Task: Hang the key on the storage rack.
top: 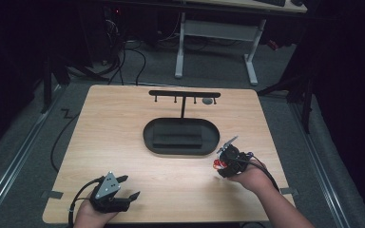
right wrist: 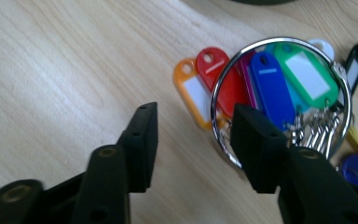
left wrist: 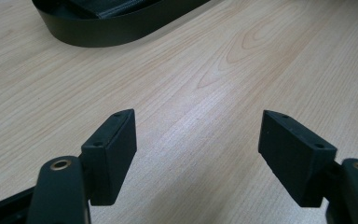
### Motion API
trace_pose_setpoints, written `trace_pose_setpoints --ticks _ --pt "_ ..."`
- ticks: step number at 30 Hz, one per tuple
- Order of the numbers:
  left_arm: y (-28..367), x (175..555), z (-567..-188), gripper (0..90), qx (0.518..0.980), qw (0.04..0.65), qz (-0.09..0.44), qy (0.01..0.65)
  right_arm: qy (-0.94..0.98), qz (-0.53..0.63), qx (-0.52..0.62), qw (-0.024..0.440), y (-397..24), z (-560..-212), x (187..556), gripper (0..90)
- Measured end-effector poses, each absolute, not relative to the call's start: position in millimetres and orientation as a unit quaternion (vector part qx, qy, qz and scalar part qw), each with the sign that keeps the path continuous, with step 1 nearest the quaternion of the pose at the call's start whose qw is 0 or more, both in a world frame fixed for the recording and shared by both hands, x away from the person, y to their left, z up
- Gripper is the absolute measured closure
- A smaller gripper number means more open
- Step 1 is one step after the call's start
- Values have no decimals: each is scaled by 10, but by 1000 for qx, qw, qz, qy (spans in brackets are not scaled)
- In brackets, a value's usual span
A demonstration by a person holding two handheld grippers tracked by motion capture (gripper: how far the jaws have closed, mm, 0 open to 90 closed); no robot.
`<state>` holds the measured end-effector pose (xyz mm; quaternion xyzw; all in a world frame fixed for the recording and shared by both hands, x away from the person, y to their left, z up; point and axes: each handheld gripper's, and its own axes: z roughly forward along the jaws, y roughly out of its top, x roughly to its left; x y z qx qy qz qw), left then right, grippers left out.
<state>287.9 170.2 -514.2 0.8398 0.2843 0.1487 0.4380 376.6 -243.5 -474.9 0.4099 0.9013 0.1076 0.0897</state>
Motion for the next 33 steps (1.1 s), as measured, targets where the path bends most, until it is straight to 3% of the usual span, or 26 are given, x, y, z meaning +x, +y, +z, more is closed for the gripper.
trace_pose_setpoints --ticks 5,14,33 --pt "1700 2885 -5147 287 845 432 147 278 910 80 398 83 -2365 -4781 3927 671" --pt "1679 2897 -5161 293 850 427 145 273 913 50 400 63 -2322 -4832 4071 714" --pt "1686 2867 -5167 296 853 422 147 271 922 14 377 88 -2253 -4834 4116 872"
